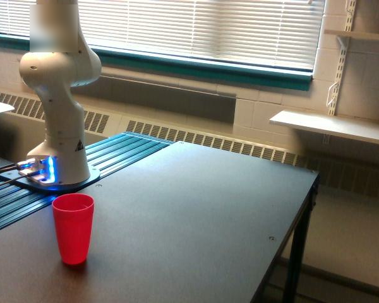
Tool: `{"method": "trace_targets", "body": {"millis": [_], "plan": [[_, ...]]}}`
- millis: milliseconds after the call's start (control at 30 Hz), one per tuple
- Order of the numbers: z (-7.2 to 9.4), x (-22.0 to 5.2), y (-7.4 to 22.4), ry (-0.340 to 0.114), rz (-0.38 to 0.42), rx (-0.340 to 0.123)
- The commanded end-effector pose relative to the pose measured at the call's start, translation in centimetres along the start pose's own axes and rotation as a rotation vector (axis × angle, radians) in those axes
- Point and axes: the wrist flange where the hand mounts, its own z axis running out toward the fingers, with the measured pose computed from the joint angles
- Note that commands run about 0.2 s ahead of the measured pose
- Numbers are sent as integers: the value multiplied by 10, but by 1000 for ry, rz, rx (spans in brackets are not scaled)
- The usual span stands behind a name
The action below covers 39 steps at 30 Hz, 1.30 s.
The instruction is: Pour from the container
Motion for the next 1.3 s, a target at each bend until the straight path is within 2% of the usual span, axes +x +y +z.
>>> {"method": "trace_targets", "body": {"millis": [33, 167, 233, 300, 500, 600, 733, 833, 900, 1033, 1300], "plan": [[12, -60, 34, -173, 63, -128], [13, -88, 52, -268, -9, -204], [11, -96, 66, -301, 4, -255], [5, -103, 76, -335, -42, -298], [-21, -119, 111, -413, 64, -462], [-38, -133, 125, -464, 50, -536], [-63, -147, 150, -516, 91, -651], [-84, -149, 166, -534, 172, -731], [-99, -150, 173, -545, 185, -774], [-125, -147, 186, -520, 231, -812], [-171, -152, 233, -491, 337, -939]]}}
